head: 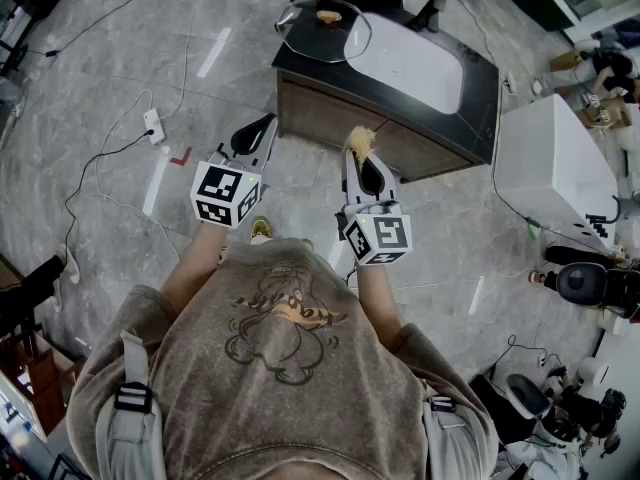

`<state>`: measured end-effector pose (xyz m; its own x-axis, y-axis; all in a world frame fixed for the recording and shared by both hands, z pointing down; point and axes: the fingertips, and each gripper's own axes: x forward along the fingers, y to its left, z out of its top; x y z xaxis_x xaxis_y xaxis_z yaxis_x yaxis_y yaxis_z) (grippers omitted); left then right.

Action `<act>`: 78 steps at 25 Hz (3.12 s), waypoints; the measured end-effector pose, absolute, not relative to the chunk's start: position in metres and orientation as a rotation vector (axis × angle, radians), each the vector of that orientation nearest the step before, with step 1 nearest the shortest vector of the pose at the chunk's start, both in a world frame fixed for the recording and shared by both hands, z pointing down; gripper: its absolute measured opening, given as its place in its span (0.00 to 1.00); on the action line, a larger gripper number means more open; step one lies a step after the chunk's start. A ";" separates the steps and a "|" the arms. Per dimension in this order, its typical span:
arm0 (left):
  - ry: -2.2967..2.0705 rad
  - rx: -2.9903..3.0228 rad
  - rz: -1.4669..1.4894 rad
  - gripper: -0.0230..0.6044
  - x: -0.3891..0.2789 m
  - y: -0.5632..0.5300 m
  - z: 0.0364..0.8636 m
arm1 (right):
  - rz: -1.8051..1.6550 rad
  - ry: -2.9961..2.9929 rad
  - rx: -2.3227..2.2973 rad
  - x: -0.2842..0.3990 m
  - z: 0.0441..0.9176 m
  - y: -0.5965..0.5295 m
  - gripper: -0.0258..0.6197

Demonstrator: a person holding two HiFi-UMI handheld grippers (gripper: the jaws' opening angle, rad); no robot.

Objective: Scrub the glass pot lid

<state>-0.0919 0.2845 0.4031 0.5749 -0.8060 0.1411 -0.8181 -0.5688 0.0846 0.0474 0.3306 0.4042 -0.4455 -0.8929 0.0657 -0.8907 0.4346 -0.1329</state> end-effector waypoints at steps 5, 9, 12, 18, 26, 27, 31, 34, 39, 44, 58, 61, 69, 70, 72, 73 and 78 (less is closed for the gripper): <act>-1.373 2.665 0.129 0.06 -0.093 0.284 0.404 | -0.229 2.656 -1.633 0.044 0.406 0.331 0.10; -1.353 2.673 0.145 0.06 -0.096 0.279 0.405 | -0.247 2.648 -1.617 0.041 0.405 0.330 0.10; -1.337 2.675 0.156 0.06 -0.102 0.274 0.408 | -0.261 2.641 -1.643 0.039 0.408 0.327 0.10; -1.283 2.705 0.162 0.06 -0.115 0.262 0.419 | -0.249 2.624 -1.697 0.025 0.416 0.321 0.10; -1.229 2.728 0.172 0.06 -0.126 0.237 0.425 | -0.249 2.595 -1.743 0.013 0.418 0.299 0.10; -1.227 2.728 0.169 0.06 -0.127 0.231 0.425 | -0.249 2.593 -1.745 0.013 0.418 0.294 0.10; -1.201 2.730 0.157 0.06 -0.123 0.209 0.427 | -0.241 2.592 -1.745 0.017 0.421 0.269 0.10; -1.202 2.721 0.147 0.06 -0.117 0.186 0.430 | -0.239 2.597 -1.734 0.023 0.423 0.244 0.10; -1.208 2.713 0.158 0.06 -0.105 0.142 0.434 | -0.248 2.604 -1.715 0.036 0.427 0.195 0.10; -1.171 2.714 0.162 0.06 -0.088 0.096 0.435 | -0.270 2.608 -1.699 0.051 0.431 0.146 0.10; -1.112 2.675 0.163 0.06 -0.040 -0.017 0.433 | -0.332 2.669 -1.655 0.102 0.431 0.025 0.10; -1.101 2.682 0.213 0.06 -0.026 -0.036 0.436 | -0.334 2.696 -1.623 0.113 0.431 0.001 0.10; -1.147 2.699 0.230 0.06 -0.008 -0.072 0.429 | -0.346 2.757 -1.539 0.127 0.436 -0.045 0.10; -1.148 2.702 0.225 0.06 -0.008 -0.076 0.427 | -0.350 2.764 -1.530 0.126 0.436 -0.049 0.10; -1.134 2.715 0.224 0.06 -0.007 -0.082 0.424 | -0.357 2.775 -1.520 0.124 0.438 -0.056 0.10; -1.122 2.725 0.229 0.06 -0.005 -0.086 0.424 | -0.361 2.780 -1.517 0.123 0.439 -0.060 0.10; -1.011 2.763 0.231 0.20 0.002 -0.097 0.423 | -0.371 2.787 -1.526 0.118 0.442 -0.072 0.10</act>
<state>0.0019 -0.0966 0.4234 0.7553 -0.6208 0.2100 -0.6504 -0.7493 0.1245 0.1182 -0.0723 0.4421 -0.5437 -0.8239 0.1601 -0.8370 0.5184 -0.1748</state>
